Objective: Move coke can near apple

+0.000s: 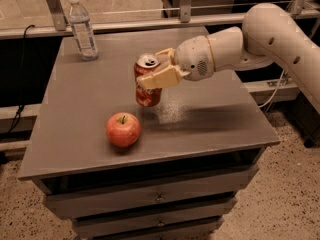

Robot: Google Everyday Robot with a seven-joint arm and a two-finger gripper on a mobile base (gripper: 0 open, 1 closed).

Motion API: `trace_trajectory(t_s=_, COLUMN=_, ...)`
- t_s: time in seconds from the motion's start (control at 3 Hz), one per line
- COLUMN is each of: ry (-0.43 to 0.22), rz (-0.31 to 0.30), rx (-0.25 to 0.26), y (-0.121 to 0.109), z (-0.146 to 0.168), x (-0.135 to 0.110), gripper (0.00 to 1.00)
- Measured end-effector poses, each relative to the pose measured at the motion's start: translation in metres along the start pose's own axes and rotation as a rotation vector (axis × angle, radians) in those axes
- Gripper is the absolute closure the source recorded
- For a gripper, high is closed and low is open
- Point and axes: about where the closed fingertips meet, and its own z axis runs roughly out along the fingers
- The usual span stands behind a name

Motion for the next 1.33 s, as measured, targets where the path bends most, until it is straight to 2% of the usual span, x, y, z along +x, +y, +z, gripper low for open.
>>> trace_trajectory(t_s=0.33, ry=-0.011, rz=-0.004, rx=-0.045, y=0.015, z=0.018, x=0.000, gripper=0.84)
trace_trajectory(t_s=0.67, ry=-0.019, rz=-0.024, rx=-0.067, y=0.028, z=0.033, x=-0.001, gripper=0.61)
trace_trajectory(t_s=1.33, ry=-0.021, rz=-0.051, rx=-0.065, y=0.041, z=0.048, x=0.002, gripper=0.14)
